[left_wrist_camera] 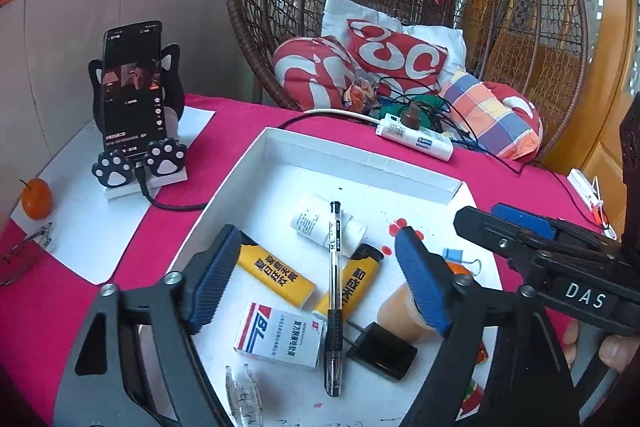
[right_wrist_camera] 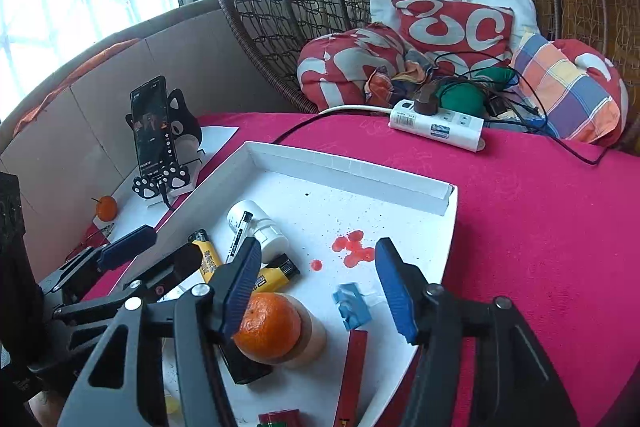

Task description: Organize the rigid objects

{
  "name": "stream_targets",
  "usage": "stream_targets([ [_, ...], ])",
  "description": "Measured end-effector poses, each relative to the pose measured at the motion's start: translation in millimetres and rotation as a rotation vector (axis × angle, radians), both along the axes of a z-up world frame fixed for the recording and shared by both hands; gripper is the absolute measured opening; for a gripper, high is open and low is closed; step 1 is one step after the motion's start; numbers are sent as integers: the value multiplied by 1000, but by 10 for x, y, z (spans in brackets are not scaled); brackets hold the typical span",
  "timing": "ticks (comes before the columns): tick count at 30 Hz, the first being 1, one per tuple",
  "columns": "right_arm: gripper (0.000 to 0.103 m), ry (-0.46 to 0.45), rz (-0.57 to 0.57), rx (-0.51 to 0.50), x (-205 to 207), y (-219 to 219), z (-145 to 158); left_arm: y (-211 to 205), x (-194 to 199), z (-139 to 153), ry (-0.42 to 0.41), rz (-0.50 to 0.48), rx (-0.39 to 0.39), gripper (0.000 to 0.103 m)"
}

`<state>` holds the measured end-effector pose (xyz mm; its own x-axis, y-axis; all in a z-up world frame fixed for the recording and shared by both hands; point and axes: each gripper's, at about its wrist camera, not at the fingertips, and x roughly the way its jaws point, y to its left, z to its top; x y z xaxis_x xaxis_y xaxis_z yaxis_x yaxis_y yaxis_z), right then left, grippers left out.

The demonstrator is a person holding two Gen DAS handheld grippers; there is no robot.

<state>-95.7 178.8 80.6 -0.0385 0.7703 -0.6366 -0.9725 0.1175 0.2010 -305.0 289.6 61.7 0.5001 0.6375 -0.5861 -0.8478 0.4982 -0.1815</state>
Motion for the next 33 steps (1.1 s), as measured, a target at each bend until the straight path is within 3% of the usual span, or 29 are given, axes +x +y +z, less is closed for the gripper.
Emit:
stream_targets([
  [1, 67, 3, -4, 9, 8, -34, 17, 1, -29, 6, 2, 19, 1, 87],
  [2, 84, 13, -7, 21, 23, -72, 36, 6, -56, 10, 4, 34, -1, 88],
  [4, 103, 37, -5, 62, 38, -154, 85, 9, -92, 6, 16, 55, -6, 88],
  [17, 103, 42, 28, 279, -93, -735, 469, -289, -146, 139, 19, 60, 31, 88],
  [25, 103, 10, 33, 308, -119, -1048, 586, -734, 20, 259, 119, 4, 141, 88],
  [33, 103, -148, -113, 370, -86, -1497, 703, -1198, 45, 477, 136, -26, 210, 88],
])
